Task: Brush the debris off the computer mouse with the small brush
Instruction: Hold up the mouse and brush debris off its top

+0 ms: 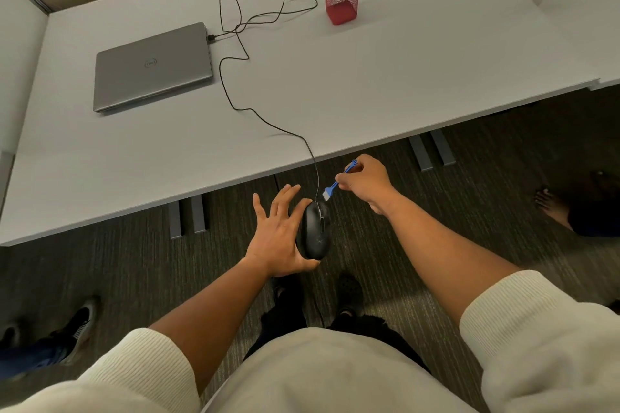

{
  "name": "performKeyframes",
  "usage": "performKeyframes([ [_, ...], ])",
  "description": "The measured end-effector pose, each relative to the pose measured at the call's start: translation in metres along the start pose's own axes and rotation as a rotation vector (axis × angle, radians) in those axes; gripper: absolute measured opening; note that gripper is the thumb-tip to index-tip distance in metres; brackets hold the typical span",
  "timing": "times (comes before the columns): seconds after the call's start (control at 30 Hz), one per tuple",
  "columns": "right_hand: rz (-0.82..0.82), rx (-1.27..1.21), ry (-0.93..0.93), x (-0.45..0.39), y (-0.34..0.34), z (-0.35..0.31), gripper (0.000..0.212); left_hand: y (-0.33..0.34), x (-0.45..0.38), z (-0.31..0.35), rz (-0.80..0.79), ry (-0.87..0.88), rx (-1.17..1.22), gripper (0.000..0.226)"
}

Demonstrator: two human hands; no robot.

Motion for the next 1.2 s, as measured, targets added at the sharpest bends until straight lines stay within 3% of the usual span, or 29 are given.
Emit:
performKeyframes([
  [0.07,0.036,-0.002,-0.007,-0.001,-0.005,0.002,0.022,0.0,0.0,0.001,-0.008,0.02,-0.016,0.123],
  [0.3,-0.166,-0.076,-0.001,0.004,0.011,0.002,0.026,0.005,0.001,0.002,-0.041,0.041,-0.047,0.125],
  [0.63,0.035,0.108,-0.083,-0.001,-0.009,-0.002,0.021,0.007,0.004,0.001,-0.04,0.055,-0.048,0.123],
  [0.83,-0.135,0.186,-0.086,0.005,0.009,-0.001,0.025,0.007,0.005,-0.001,-0.051,0.042,-0.064,0.124],
  [1.0,0.018,0.142,-0.097,0.005,-0.005,-0.001,0.022,0.006,0.007,0.001,-0.044,0.044,-0.056,0.123],
  [1.13,-0.13,0.143,-0.076,0.008,0.004,0.002,0.025,0.008,0.009,-0.001,-0.04,0.034,-0.04,0.122],
  [1.2,-0.122,0.174,-0.078,0.007,0.004,0.004,0.023,0.007,0.009,-0.001,-0.036,0.032,-0.032,0.122],
])
Point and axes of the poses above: each hand's wrist, its own x-axis away from the middle knuckle, its own y-axis out of the palm, z = x × y, the point moved 10 cm from there along -x, towards the middle knuckle, and after that the axes turned 3 degrees about z, right-handed, at the moved point
